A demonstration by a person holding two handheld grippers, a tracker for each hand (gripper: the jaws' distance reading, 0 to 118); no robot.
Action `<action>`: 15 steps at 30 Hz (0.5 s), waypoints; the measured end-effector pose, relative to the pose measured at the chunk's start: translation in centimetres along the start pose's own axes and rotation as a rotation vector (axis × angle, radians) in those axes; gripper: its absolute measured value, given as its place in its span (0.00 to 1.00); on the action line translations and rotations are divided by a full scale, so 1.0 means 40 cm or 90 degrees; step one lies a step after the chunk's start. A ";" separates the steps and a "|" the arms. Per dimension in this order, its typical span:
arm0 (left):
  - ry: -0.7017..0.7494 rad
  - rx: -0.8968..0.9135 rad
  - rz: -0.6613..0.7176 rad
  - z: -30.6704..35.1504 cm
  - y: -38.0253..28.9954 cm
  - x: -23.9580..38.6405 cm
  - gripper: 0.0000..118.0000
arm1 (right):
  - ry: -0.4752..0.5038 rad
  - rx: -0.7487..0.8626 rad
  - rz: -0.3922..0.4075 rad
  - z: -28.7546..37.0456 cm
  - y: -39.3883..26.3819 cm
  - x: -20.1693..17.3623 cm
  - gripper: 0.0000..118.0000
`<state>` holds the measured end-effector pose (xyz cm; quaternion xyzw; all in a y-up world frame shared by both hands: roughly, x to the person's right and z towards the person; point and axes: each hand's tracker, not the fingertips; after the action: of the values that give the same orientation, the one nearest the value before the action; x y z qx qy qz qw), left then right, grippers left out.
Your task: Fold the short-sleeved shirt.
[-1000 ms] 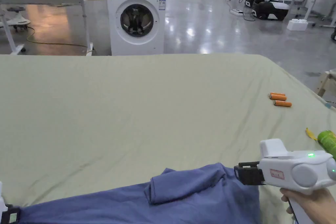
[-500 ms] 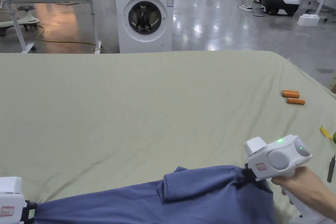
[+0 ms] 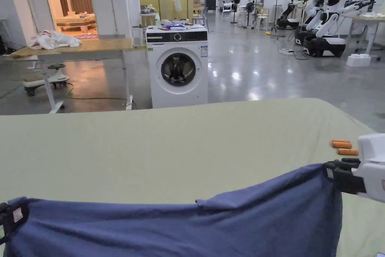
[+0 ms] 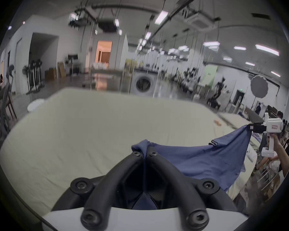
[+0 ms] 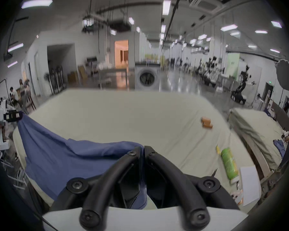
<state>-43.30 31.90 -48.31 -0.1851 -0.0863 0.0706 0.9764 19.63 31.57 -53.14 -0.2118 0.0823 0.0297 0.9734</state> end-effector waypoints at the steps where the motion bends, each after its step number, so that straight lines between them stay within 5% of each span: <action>1: 0.004 0.023 -0.003 0.031 0.035 0.010 0.00 | 0.000 0.034 0.006 0.038 0.041 -0.021 0.02; 15: 0.103 0.265 -0.051 0.135 0.456 0.034 0.00 | -0.081 0.244 0.063 0.123 0.514 -0.125 0.02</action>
<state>-44.97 50.82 -49.97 0.0191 0.0013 0.0330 0.9993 13.54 52.18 -56.24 -0.0162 0.0354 0.0748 0.9964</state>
